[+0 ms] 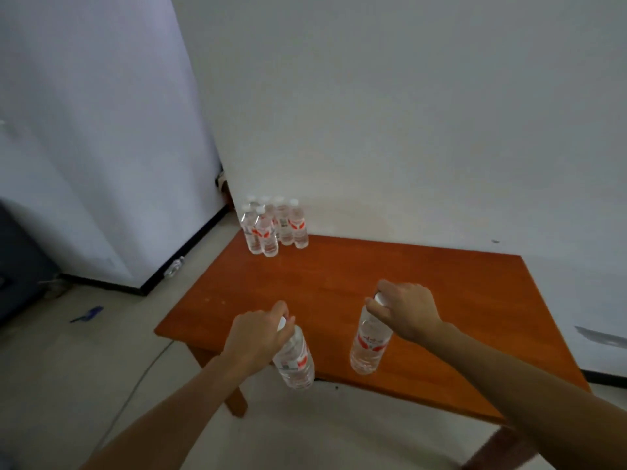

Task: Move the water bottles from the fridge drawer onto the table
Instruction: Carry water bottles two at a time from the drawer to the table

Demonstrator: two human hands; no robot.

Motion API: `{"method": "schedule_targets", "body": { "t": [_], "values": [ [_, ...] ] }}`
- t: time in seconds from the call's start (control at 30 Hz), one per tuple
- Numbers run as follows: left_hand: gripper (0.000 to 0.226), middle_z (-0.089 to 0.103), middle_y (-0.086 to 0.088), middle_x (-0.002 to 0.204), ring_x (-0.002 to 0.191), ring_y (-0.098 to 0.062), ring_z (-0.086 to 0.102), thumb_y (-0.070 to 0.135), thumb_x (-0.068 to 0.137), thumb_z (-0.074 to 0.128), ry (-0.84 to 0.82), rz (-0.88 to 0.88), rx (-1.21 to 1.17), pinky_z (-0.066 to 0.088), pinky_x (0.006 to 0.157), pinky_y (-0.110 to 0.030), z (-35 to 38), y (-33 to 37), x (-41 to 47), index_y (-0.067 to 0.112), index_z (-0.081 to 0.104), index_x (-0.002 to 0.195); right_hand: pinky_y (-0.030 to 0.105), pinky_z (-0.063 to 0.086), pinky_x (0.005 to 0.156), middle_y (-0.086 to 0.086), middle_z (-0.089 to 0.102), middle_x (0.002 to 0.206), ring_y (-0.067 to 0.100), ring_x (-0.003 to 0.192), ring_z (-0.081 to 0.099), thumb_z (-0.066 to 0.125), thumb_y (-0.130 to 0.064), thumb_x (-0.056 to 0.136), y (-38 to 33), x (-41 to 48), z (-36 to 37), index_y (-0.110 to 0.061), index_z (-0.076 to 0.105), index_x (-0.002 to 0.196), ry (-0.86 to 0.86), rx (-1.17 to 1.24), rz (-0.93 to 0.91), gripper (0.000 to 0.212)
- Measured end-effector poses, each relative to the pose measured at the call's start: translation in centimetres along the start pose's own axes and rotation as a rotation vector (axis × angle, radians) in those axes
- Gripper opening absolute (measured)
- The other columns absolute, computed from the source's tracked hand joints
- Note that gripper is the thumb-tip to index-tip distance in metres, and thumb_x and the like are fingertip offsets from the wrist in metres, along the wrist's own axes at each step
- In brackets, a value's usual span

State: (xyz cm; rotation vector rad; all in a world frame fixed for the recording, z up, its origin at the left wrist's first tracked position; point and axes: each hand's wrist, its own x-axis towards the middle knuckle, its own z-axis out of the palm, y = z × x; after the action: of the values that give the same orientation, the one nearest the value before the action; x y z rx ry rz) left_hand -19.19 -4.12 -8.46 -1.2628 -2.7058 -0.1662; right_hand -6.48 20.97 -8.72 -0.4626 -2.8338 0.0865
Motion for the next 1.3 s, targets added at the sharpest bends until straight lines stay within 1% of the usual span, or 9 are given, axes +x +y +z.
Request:
{"method": "schedule_targets", "body": {
  "t": [0.1, 0.27, 0.5, 0.6, 0.73, 0.9, 0.97, 1.1, 1.3],
  "values": [
    [0.026, 0.045, 0.011, 0.059, 0.049, -0.006, 0.043, 0.046, 0.099, 0.032, -0.033, 0.008, -0.003, 0.027, 0.047, -0.017, 1.3, -4.5, 3.2, 0.026, 0.049, 0.101, 0.018, 0.036, 0.046, -0.008, 0.058, 0.073, 0.005, 0.054, 0.049, 0.037, -0.057, 0.095, -1.7, 4.9, 2.4, -0.021, 0.059, 0.098, -0.007, -0.009, 0.002, 0.043],
    [0.028, 0.047, 0.011, 0.063, 0.050, -0.007, 0.042, 0.048, 0.099, 0.031, -0.119, 0.140, -0.016, 0.030, 0.049, -0.018, 3.7, -12.1, 9.7, 0.026, 0.048, 0.105, 0.017, 0.040, 0.051, -0.008, 0.063, 0.083, 0.005, 0.063, 0.055, 0.037, -0.059, 0.095, -4.8, 12.5, 6.5, -0.023, 0.059, 0.104, -0.062, -0.022, 0.083, 0.044],
    [0.033, 0.055, 0.007, 0.072, 0.060, -0.012, 0.054, 0.047, 0.099, 0.030, -0.132, 0.333, -0.008, 0.029, 0.050, -0.024, 4.8, -20.3, 20.6, 0.022, 0.050, 0.104, 0.015, 0.043, 0.051, -0.013, 0.056, 0.078, 0.001, 0.059, 0.052, 0.039, -0.061, 0.093, -6.4, 20.6, 9.0, -0.024, 0.059, 0.105, -0.050, 0.002, 0.284, 0.044],
    [0.033, 0.064, 0.003, 0.086, 0.067, -0.012, 0.057, 0.047, 0.099, 0.032, -0.140, 0.354, -0.055, 0.035, 0.056, -0.025, 5.7, -22.4, 24.9, 0.022, 0.051, 0.109, 0.019, 0.051, 0.055, -0.011, 0.062, 0.082, 0.003, 0.062, 0.058, 0.041, -0.060, 0.093, -5.6, 23.4, 9.6, -0.024, 0.059, 0.104, -0.053, 0.020, 0.352, 0.041],
    [0.039, 0.066, -0.001, 0.106, 0.082, -0.013, 0.062, 0.045, 0.101, 0.029, -0.157, 0.375, -0.098, 0.045, 0.069, -0.024, 7.6, -23.9, 30.8, 0.020, 0.050, 0.122, 0.015, 0.043, 0.049, -0.010, 0.060, 0.080, 0.003, 0.060, 0.055, 0.044, -0.055, 0.094, -4.0, 27.3, 10.5, -0.022, 0.059, 0.101, -0.067, 0.016, 0.401, 0.037],
    [0.040, 0.068, -0.002, 0.106, 0.084, -0.014, 0.064, 0.043, 0.101, 0.032, -0.197, 0.372, -0.111, 0.054, 0.074, -0.032, 10.2, -24.5, 38.1, 0.021, 0.041, 0.133, 0.014, 0.037, 0.046, -0.011, 0.059, 0.079, 0.001, 0.058, 0.054, 0.046, -0.053, 0.094, -1.1, 33.0, 13.7, -0.021, 0.061, 0.101, -0.074, 0.030, 0.427, 0.036],
    [0.036, 0.067, -0.001, 0.100, 0.078, -0.014, 0.064, 0.042, 0.101, 0.032, -0.220, 0.388, -0.078, 0.055, 0.070, -0.032, 11.4, -24.5, 40.9, 0.020, 0.045, 0.126, 0.013, 0.035, 0.047, -0.010, 0.062, 0.085, 0.000, 0.060, 0.053, 0.047, -0.054, 0.094, 0.1, 35.7, 15.3, -0.022, 0.060, 0.106, -0.090, 0.050, 0.429, 0.037],
    [0.030, 0.067, 0.000, 0.090, 0.069, -0.016, 0.063, 0.040, 0.101, 0.032, -0.232, 0.405, -0.002, 0.056, 0.063, -0.036, 13.6, -24.8, 45.8, 0.018, 0.048, 0.115, 0.019, 0.046, 0.058, -0.002, 0.068, 0.108, 0.012, 0.081, 0.064, 0.047, -0.052, 0.094, 1.2, 41.2, 18.2, -0.022, 0.056, 0.115, -0.133, 0.065, 0.395, 0.038],
    [0.018, 0.065, -0.002, 0.083, 0.062, -0.016, 0.061, 0.024, 0.098, 0.045, -0.285, 0.428, 0.115, 0.055, 0.057, -0.034, 15.3, -24.7, 50.5, 0.011, 0.050, 0.109, 0.028, 0.052, 0.070, 0.001, 0.065, 0.115, 0.017, 0.088, 0.064, 0.043, -0.052, 0.096, 2.3, 48.4, 21.3, -0.022, 0.054, 0.120, -0.172, 0.064, 0.363, 0.040]
  ]
}}
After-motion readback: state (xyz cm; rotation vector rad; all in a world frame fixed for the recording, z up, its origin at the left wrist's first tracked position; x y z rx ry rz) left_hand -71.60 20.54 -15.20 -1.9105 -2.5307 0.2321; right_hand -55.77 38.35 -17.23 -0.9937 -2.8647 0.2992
